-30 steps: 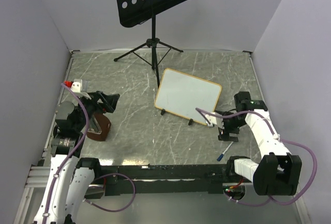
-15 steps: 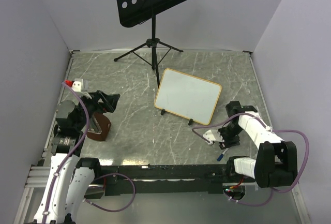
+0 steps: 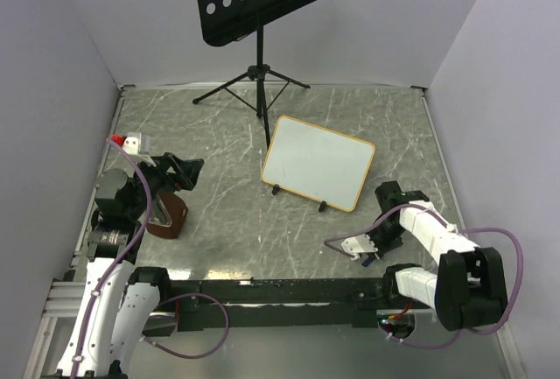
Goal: Write a sentence on the whiteboard
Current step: Move the whiteboard marker to the center of the board, then open the whiteboard marker at the center of the board, then place the pen cap at the center of the board.
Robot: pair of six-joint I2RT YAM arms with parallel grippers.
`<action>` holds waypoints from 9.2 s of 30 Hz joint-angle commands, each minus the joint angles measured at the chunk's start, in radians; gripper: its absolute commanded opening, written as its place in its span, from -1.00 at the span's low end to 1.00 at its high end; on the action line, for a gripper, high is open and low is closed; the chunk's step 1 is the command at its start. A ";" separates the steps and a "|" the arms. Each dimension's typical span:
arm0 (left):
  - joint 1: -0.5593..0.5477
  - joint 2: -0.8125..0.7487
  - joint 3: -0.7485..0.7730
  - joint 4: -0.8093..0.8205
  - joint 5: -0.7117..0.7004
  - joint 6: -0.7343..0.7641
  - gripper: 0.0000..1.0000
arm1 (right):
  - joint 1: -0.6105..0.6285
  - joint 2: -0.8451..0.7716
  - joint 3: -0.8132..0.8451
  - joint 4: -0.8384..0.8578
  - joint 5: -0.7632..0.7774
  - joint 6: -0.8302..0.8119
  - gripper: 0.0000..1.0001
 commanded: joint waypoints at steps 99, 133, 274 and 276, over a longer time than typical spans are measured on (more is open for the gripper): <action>-0.915 0.921 0.176 0.781 -0.114 -0.523 -0.68 | 0.086 -0.070 0.247 1.091 -0.720 2.625 -1.00; -0.858 0.814 0.362 0.068 0.305 0.107 -0.98 | 0.239 0.126 0.592 0.169 -1.077 1.407 -0.33; -0.594 -0.170 -0.140 0.077 -0.191 -0.314 -0.98 | 0.420 0.145 0.284 0.259 -0.166 1.270 0.34; -0.593 -0.170 -0.137 0.076 -0.188 -0.317 -0.97 | 0.362 0.108 0.318 0.215 -0.219 1.244 0.41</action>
